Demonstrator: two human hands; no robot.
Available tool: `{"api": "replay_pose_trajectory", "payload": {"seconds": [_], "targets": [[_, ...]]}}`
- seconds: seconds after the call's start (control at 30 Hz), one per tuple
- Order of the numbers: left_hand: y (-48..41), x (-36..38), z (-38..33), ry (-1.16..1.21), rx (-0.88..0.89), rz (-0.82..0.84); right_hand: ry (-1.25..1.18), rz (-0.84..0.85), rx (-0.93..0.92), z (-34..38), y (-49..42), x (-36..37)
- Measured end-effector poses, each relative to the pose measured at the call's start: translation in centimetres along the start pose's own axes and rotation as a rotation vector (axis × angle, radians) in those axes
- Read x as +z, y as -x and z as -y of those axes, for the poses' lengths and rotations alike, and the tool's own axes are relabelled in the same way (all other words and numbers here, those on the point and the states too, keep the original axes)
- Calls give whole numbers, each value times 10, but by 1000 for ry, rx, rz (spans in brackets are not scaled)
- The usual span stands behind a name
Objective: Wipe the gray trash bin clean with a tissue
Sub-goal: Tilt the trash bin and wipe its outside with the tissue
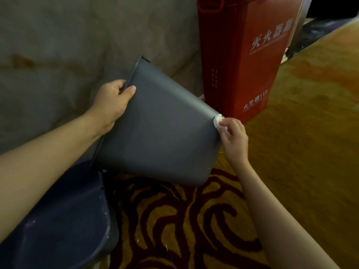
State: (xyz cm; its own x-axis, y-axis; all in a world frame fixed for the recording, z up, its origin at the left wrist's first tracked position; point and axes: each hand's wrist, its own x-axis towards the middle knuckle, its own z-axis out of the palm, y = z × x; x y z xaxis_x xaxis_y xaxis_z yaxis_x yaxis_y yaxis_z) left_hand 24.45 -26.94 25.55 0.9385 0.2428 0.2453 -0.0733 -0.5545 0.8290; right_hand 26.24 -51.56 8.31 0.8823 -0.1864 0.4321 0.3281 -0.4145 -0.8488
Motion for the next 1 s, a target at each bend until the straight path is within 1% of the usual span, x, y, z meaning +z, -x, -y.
{"api": "replay_pose_trajectory", "payload": {"seconds": [0.1, 0.2, 0.37, 0.43, 0.53, 0.63, 0.7, 0.83, 0.9, 1.0], "targets": [[0, 1, -1, 11, -52, -21, 32, -18, -33, -1, 26, -1], [1, 0, 0, 28, -121, -85, 78, -18, -57, -1, 65, 1], [0, -5, -2, 64, -165, -119, 62, 65, -23, -2, 134, 3], [0, -5, -4, 47, -147, -119, 26, 88, 34, -1, 152, 6], [-1, -4, -7, 15, -116, -124, -32, 168, 143, 5, 167, 11], [-4, -6, -10, -5, -98, -128, -124, 225, 316, 15, 170, 10], [-5, -8, -11, -39, -72, -119, -163, 228, 434, 25, 167, 5], [-5, -11, -13, -125, -14, -69, -279, 170, 507, 48, 156, -14], [-5, -13, -17, -240, 44, -47, -354, 153, 577, 56, 151, -23], [-2, -13, -21, -496, 228, -83, -445, 150, 723, 62, 142, -29]]}}
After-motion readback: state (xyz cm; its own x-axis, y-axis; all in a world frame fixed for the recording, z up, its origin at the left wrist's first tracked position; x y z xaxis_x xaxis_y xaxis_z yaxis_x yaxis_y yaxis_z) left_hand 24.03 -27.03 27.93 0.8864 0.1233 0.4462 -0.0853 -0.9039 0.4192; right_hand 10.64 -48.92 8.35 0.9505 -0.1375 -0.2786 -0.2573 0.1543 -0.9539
